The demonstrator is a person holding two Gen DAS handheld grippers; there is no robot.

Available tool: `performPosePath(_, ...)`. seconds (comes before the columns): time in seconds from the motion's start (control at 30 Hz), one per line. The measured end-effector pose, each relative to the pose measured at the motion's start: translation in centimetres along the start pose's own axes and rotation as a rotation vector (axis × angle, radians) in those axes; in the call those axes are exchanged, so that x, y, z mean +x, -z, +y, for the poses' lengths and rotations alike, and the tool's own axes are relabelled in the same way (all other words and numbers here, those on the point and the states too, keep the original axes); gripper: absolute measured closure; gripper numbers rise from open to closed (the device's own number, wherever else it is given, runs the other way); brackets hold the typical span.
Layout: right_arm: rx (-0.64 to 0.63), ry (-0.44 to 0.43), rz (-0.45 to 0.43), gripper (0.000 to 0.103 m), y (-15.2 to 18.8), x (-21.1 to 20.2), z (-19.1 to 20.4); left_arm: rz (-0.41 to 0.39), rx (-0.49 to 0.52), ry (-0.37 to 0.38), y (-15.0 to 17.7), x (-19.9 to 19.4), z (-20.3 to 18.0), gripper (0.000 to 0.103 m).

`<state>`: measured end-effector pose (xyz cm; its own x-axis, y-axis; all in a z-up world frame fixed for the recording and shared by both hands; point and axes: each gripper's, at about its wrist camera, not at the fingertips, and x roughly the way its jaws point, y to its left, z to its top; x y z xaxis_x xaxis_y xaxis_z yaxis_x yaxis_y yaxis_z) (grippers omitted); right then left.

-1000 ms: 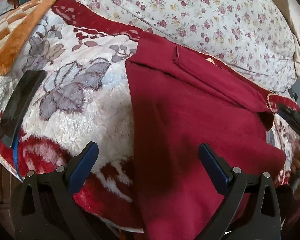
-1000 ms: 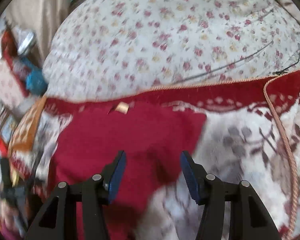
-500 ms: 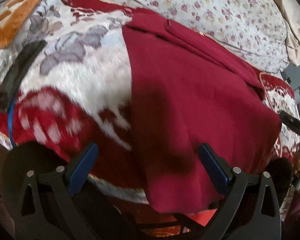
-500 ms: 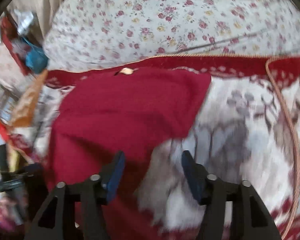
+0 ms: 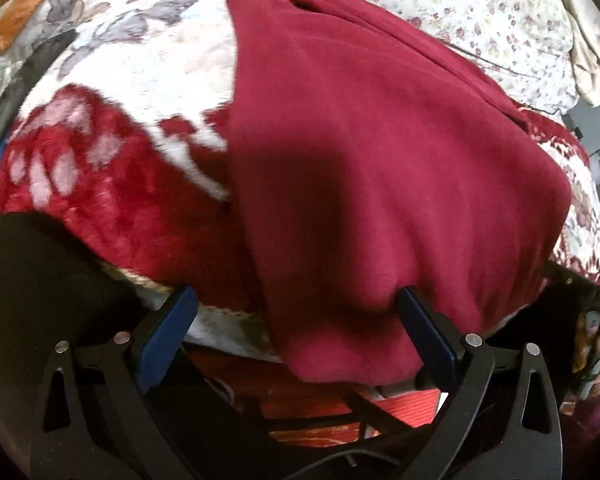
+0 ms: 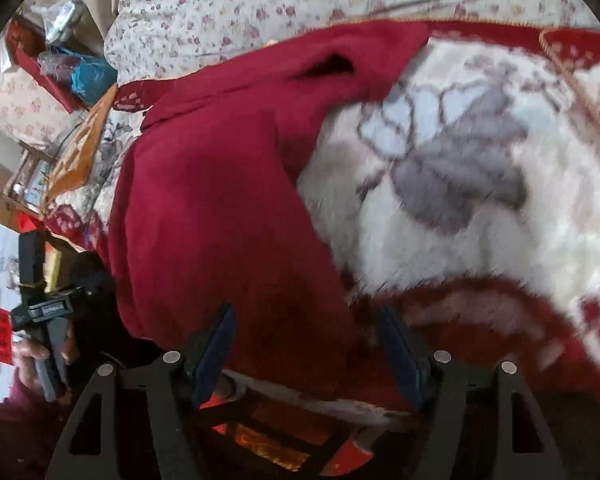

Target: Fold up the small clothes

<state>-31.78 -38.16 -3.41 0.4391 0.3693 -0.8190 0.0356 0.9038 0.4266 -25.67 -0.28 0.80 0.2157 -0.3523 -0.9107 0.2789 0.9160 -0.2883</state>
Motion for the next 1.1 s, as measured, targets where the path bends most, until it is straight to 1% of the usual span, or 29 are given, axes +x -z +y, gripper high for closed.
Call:
performPosePath(0.07,0.011,-0.012,-0.003,0.034,0.2,0.7,0.0,-0.008,0.009,-0.016,-0.2,0.2,-0.3,0.013)
performPosePath(0.13,0.013,-0.009,-0.029,0.034,0.3,0.7,0.2,-0.013,0.027,-0.043,-0.2,0.5,-0.5,0.027)
performPosePath(0.17,0.018,-0.018,-0.046,0.034,0.3,0.7,0.3,-0.017,0.021,-0.047,-0.2,0.3,-0.3,0.03)
performPosePath(0.2,0.021,-0.025,-0.055,0.037,0.3,0.7,0.4,-0.02,0.016,-0.042,-0.2,0.2,-0.2,0.038)
performPosePath(0.23,0.014,-0.022,-0.053,0.044,0.2,0.9,0.6,-0.022,0.014,-0.032,-0.2,0.1,0.2,0.049)
performPosePath(0.27,-0.011,0.006,-0.045,0.05,0.3,1.1,0.9,-0.025,0.016,-0.027,-0.2,-0.3,0.3,0.054)
performPosePath(0.3,-0.042,0.035,-0.041,0.052,0.3,1.3,1.3,0.013,0.031,-0.001,-0.2,-0.6,1.0,0.073)
performPosePath(0.33,-0.053,0.039,-0.039,0.065,0.1,1.3,1.5,0.018,0.028,0.056,-0.3,-0.9,1.2,0.091)
performPosePath(0.37,-0.061,0.004,-0.03,0.082,0.1,1.2,1.7,0.024,0.011,0.089,-0.5,-1.4,1.5,0.091)
performPosePath(0.4,-0.062,-0.011,-0.023,0.082,0.0,1.1,1.9,0.02,0.019,0.084,-0.6,-1.8,1.6,0.091)
performPosePath(0.47,-0.086,-0.032,-0.014,0.087,0.3,0.8,2.6,0.008,0.059,0.07,-0.8,-3.3,1.6,0.091)
performPosePath(0.53,-0.091,-0.09,0.004,0.087,0.8,0.2,3.3,-0.01,0.076,0.07,-1.0,-5.0,1.9,0.091)
performPosePath(0.6,-0.113,-0.16,0.021,0.088,1.6,-0.7,4.5,-0.031,0.1,0.034,-1.0,-6.7,2.7,0.091)
performPosePath(0.63,-0.131,-0.186,0.031,0.088,2.0,-1.1,5.1,-0.034,0.102,0.01,-0.9,-7.1,3.4,0.091)
performPosePath(0.7,-0.142,-0.247,0.062,0.088,3.0,-1.0,5.9,-0.013,0.072,-0.001,-0.5,-6.3,4.4,0.091)
performPosePath(0.73,-0.147,-0.257,0.084,0.088,3.4,-0.3,6.3,0.012,0.044,-0.003,-0.4,-5.4,5.1,0.091)
performPosePath(0.8,-0.167,-0.225,0.151,0.088,4.3,1.9,6.8,0.031,0.027,-0.01,-0.2,-4.6,5.2,0.092)
performPosePath(0.9,-0.14,-0.187,0.222,0.088,4.7,4.5,7.1,0.027,0.05,-0.039,0.0,-4.1,4.6,0.091)
performPosePath(0.93,-0.131,-0.177,0.234,0.088,4.7,5.0,7.1,0.027,0.057,-0.049,-0.1,-4.1,4.5,0.091)
performPosePath(0.97,-0.116,-0.163,0.241,0.08,4.7,5.5,7.0,0.032,0.056,-0.051,-0.2,-4.0,4.5,0.09)
performPosePath(1.0,-0.109,-0.155,0.239,0.069,4.6,5.7,7.1,0.034,0.047,-0.05,-0.3,-3.8,4.6,0.087)
performPosePath(1.03,-0.098,-0.14,0.231,0.043,4.4,5.8,6.9,0.042,0.029,-0.053,-0.4,-3.7,4.9,0.079)
performPosePath(1.07,-0.077,-0.115,0.205,0.035,4.3,5.9,6.7,0.046,0.02,-0.056,-0.4,-3.4,5.3,0.073)
performPosePath(1.1,-0.067,-0.112,0.191,0.035,4.0,6.2,6.8,0.048,0.012,-0.059,-0.3,-3.4,5.5,0.065)
